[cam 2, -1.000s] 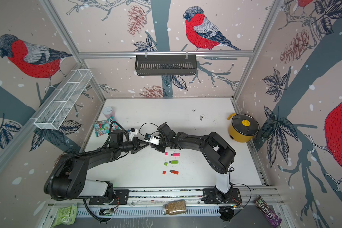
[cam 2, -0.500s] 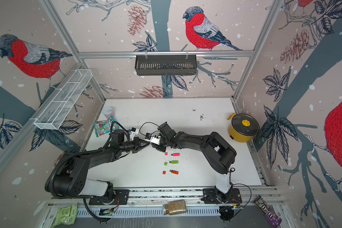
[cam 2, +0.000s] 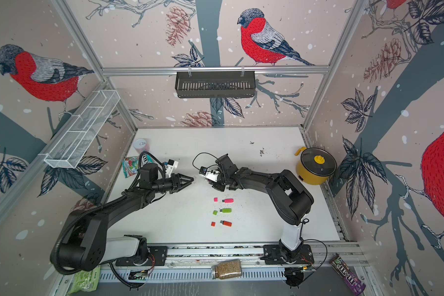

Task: Close the usb drive cover
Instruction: Close the cover of the USB drive, then place the USB drive at the center of the board.

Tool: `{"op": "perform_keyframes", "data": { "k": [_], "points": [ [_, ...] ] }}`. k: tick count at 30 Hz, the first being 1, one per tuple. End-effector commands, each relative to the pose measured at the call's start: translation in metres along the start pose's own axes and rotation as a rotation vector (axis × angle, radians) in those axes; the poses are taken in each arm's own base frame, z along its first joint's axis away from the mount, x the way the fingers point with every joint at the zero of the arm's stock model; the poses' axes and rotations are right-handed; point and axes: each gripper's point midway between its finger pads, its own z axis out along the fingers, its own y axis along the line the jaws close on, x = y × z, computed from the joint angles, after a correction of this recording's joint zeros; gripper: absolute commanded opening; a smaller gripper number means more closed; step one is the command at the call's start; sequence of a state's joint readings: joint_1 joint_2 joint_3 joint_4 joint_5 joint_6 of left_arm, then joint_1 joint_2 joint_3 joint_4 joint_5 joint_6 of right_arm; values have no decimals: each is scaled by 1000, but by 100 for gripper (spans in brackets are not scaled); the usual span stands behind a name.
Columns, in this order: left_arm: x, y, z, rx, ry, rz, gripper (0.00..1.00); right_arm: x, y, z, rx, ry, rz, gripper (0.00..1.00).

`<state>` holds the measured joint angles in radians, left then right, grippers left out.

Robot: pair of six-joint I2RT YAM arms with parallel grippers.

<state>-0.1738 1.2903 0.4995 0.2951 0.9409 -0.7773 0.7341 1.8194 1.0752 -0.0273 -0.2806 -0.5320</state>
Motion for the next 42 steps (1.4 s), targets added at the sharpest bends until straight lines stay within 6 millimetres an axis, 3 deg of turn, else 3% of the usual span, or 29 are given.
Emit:
{"op": "perform_keyframes", "data": {
  "k": [1,10,16,25,29,35,42],
  "points": [
    [1,0,-5,-31,-3,32,44,18,-20,-7,56,84,-35,20],
    [-17,5,-19,-86,-69,43,46,69,-68,-19,174,289,-41,23],
    [-31,17,-25,-147,-105,47,47,103,-82,-27,196,372,-41,25],
    [-41,27,-18,-194,-65,45,47,120,-90,-16,170,392,-26,26],
    [-44,28,-17,-194,-60,43,47,119,-102,-21,190,367,28,33],
    [-50,24,-15,-183,-65,40,47,82,-101,-34,154,206,176,52],
    [-49,23,-15,-175,-55,32,47,81,-101,-32,109,205,254,54]
  ]
}}
